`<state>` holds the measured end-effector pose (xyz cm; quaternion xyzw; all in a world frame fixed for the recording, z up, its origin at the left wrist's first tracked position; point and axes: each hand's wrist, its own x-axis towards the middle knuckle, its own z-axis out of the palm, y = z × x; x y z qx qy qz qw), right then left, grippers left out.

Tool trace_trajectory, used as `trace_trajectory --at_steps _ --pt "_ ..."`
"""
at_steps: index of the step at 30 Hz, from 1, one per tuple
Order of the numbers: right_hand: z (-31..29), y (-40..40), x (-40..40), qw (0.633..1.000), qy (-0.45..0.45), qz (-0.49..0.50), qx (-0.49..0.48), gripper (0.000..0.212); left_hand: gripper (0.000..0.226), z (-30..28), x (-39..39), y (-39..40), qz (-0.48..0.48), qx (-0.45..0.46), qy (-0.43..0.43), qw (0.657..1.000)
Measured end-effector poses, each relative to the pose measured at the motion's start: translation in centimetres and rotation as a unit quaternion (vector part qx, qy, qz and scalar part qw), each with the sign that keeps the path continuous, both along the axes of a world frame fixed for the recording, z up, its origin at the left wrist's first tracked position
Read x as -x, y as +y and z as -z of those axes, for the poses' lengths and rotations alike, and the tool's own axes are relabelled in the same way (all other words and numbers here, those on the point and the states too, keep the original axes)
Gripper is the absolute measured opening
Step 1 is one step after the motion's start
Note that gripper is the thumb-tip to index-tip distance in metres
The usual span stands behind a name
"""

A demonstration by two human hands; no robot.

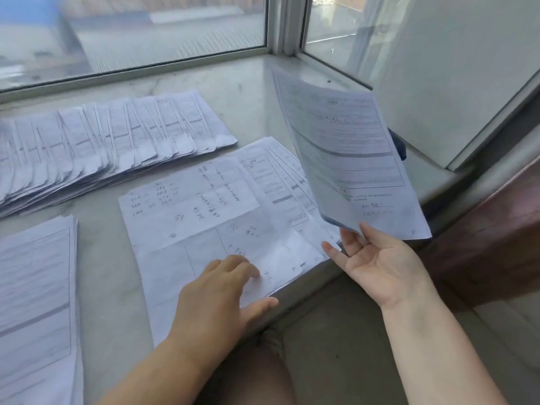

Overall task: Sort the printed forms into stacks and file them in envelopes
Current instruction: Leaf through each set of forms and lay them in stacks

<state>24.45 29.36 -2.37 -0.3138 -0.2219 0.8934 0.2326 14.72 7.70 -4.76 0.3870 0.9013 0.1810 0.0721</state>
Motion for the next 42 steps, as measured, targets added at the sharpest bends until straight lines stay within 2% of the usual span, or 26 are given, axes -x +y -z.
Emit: trace_trajectory --at_steps 8,13,16,18,20,21,23,26,29,32,33,36,39,42 --pt "0.8 1.7 0.1 1.000 -0.018 -0.001 -0.005 0.028 0.054 -0.3 0.3 -0.3 -0.005 -0.023 -0.020 1.000" --pt "1.0 3.0 -0.1 0.999 -0.029 -0.004 -0.023 0.025 0.027 -0.2 0.1 -0.4 -0.041 -0.059 -0.007 0.997" --pt "1.1 3.4 -0.1 0.999 -0.026 -0.004 -0.033 0.026 0.012 0.0 -0.1 -0.5 -0.085 -0.088 -0.044 0.991" --pt "1.1 3.4 -0.1 0.999 -0.025 -0.004 -0.037 0.026 0.044 -0.2 -0.4 -0.4 -0.101 -0.118 -0.081 0.985" --pt "1.0 3.3 -0.1 0.999 -0.024 0.001 -0.039 0.025 0.080 -0.3 -0.7 -0.4 -0.097 -0.142 -0.072 0.982" --pt "0.8 3.3 -0.1 0.999 -0.021 0.007 -0.041 0.024 0.091 -0.4 -0.9 -0.4 -0.086 -0.144 -0.053 0.984" --pt "0.5 3.3 -0.1 0.999 -0.006 0.019 -0.043 0.024 0.098 -0.6 -1.1 -0.4 -0.059 -0.137 -0.017 0.989" --pt "0.2 2.9 -0.1 0.999 0.017 0.006 -0.043 0.027 0.079 -0.4 -1.2 -0.5 -0.054 -0.128 -0.014 0.990" --pt "0.3 2.1 0.3 0.999 0.003 -0.028 -0.043 0.029 0.042 0.3 -1.1 -0.6 -0.050 -0.156 0.010 0.986" --pt "0.7 1.3 0.9 0.997 -0.029 -0.057 -0.034 0.025 0.014 0.0 -1.1 -0.3 -0.042 -0.137 0.013 0.990" --pt "0.8 1.1 1.1 0.997 -0.033 -0.066 -0.029 0.025 0.011 -0.1 -1.1 -0.2 -0.030 -0.113 0.015 0.993" --pt "1.1 0.4 1.6 0.996 -0.023 -0.086 -0.023 0.027 0.032 -0.1 -1.2 0.0 -0.001 -0.037 0.043 0.998" --pt "1.1 0.1 1.9 0.995 -0.007 -0.096 -0.015 0.027 0.021 0.2 -0.9 -0.1 -0.009 -0.047 0.010 0.999" --pt "0.9 -0.2 2.4 0.996 0.007 -0.093 -0.009 0.025 0.018 0.2 -0.9 -0.5 -0.023 -0.100 0.017 0.995"
